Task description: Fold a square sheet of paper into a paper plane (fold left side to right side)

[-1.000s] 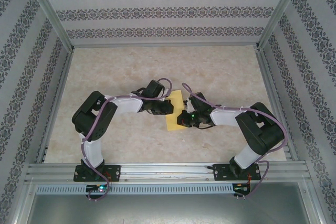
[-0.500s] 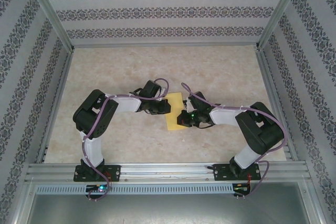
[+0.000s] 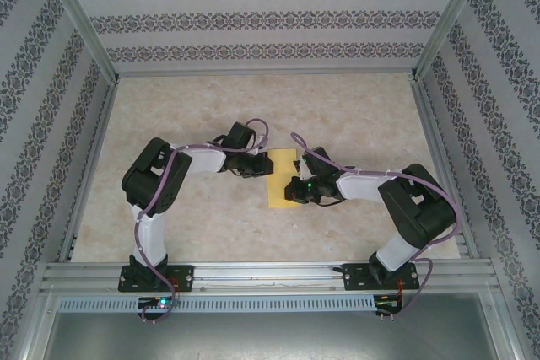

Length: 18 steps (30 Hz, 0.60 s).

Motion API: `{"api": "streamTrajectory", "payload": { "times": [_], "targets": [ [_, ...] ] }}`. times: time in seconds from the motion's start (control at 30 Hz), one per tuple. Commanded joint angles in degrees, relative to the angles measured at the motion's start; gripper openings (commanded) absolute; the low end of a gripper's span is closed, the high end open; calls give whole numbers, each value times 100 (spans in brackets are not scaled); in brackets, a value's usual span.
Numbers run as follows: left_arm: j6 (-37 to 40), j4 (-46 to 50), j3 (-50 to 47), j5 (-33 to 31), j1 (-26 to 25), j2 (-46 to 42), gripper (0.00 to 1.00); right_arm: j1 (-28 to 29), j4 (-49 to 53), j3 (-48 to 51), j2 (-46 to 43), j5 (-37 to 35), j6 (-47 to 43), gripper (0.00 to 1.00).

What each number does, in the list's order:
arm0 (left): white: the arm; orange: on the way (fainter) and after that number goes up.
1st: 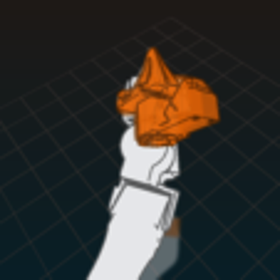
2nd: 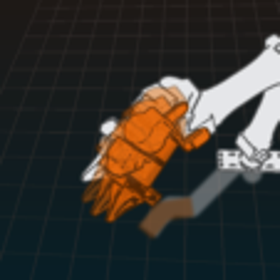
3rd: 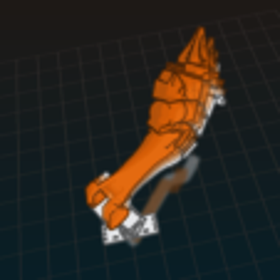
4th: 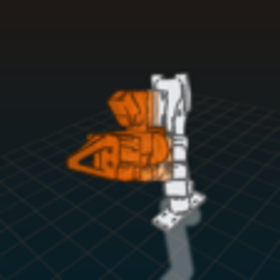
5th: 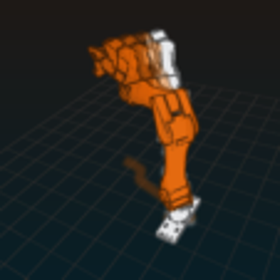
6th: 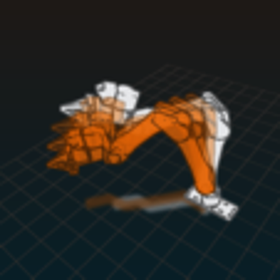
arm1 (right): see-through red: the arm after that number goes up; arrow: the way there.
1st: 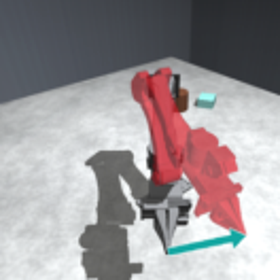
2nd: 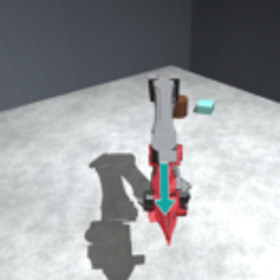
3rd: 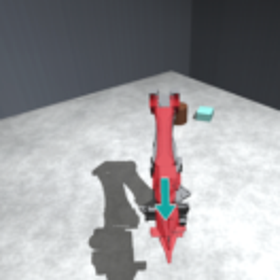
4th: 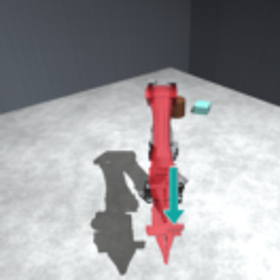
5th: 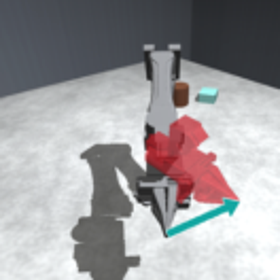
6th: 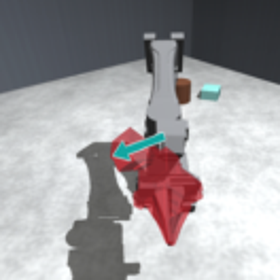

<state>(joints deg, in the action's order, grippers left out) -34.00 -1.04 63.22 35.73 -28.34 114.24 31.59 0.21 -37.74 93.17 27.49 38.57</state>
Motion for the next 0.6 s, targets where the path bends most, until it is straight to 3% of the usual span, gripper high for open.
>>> {"api": "streamTrajectory", "payload": {
  "times": [0.0, 0.57],
  "targets": [
    [312, -127, 311, -750, 375, 316, 9, -101, 920, 238, 272, -586, -158, 0],
    [377, 8, 1300, -811, 607, 987, 9, -139, 930, 293, 246, -569, -148, 0]
  ]
}}
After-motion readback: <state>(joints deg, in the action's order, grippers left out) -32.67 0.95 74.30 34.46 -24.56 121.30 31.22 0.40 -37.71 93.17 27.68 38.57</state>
